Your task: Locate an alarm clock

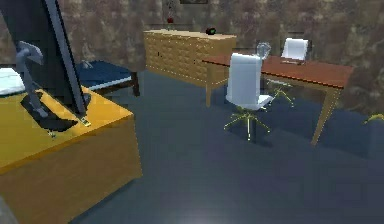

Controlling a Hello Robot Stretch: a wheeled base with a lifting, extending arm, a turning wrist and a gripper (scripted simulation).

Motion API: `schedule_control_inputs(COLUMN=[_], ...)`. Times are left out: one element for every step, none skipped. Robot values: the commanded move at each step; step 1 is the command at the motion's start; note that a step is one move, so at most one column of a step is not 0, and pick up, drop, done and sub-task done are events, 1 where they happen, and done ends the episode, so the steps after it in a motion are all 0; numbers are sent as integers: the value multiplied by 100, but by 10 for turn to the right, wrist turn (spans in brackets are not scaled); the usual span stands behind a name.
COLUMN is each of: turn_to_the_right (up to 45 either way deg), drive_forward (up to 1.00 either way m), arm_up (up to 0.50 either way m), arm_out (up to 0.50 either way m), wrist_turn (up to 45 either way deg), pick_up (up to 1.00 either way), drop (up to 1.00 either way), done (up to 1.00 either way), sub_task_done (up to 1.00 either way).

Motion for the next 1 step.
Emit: schedule_control_inputs(turn_to_the_right=[0], drive_forward=[100], arm_up=[0], arm_out=[0], wrist_turn=[0], pick_up=[0], drop=[0], done=[0], sub_task_done=[0])
